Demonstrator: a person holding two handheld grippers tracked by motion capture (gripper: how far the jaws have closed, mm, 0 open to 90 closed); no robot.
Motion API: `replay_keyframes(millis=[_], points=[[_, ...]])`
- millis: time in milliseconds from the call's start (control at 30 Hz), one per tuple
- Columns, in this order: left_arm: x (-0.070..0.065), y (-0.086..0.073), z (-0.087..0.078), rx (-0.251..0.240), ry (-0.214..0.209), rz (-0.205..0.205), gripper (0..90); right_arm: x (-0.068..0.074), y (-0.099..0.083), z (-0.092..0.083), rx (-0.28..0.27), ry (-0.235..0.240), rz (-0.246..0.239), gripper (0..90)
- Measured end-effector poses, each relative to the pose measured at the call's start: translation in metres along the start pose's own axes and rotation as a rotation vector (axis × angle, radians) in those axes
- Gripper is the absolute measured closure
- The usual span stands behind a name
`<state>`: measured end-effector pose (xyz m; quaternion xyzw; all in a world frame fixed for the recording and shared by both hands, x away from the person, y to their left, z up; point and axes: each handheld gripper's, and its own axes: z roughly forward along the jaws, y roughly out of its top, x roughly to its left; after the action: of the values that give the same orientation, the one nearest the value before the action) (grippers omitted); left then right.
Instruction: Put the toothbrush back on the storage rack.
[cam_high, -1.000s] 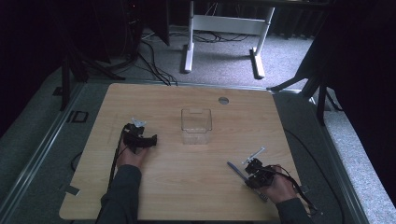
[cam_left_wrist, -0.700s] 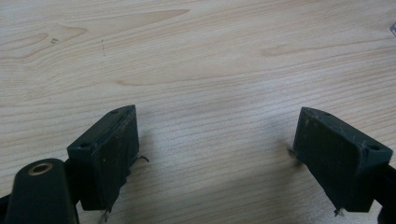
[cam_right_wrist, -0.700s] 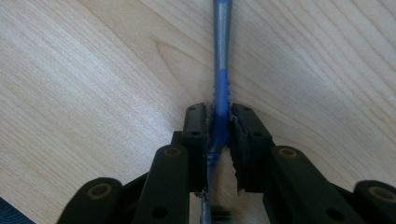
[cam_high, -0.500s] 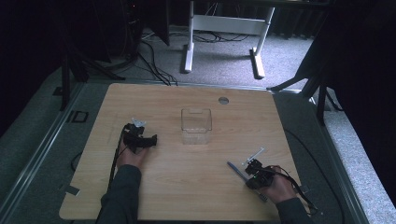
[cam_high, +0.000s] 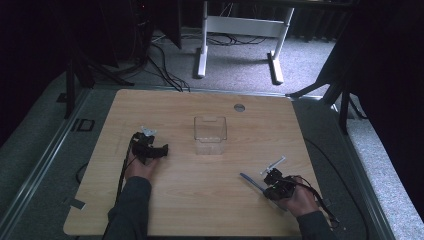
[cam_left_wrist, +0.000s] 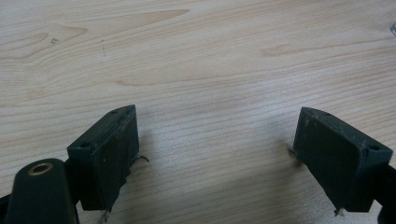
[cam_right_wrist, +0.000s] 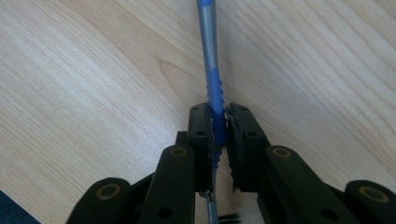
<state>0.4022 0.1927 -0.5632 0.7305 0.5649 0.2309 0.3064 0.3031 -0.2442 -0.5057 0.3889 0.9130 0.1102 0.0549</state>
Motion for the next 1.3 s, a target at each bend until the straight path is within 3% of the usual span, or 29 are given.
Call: replay_keyframes(millis=[167,600,900,1133,1300], points=[[0.0,0.0,0.0,0.0,0.0,0.0,14.7,0.002,0.003,-0.003,-0.019,0.031,-0.005,80.0],[0.002,0.0,0.0,-0.003,-0.004,0.003,15.8,0.006,0.018,-0.013,-0.074,0.019,-0.029,79.9],[0.007,0.0,-0.009,0.016,0.006,-0.012,43.7,0.007,0.023,-0.02,-0.164,-0.009,-0.043,79.9],[0.008,0.0,-0.022,-0.016,-0.058,-0.011,45.0,0.008,0.027,-0.021,-0.22,-0.027,-0.058,79.9],[0.005,0.002,-0.033,-0.048,-0.109,0.027,43.6,0.011,0.033,-0.021,-0.254,-0.037,-0.065,79.9]])
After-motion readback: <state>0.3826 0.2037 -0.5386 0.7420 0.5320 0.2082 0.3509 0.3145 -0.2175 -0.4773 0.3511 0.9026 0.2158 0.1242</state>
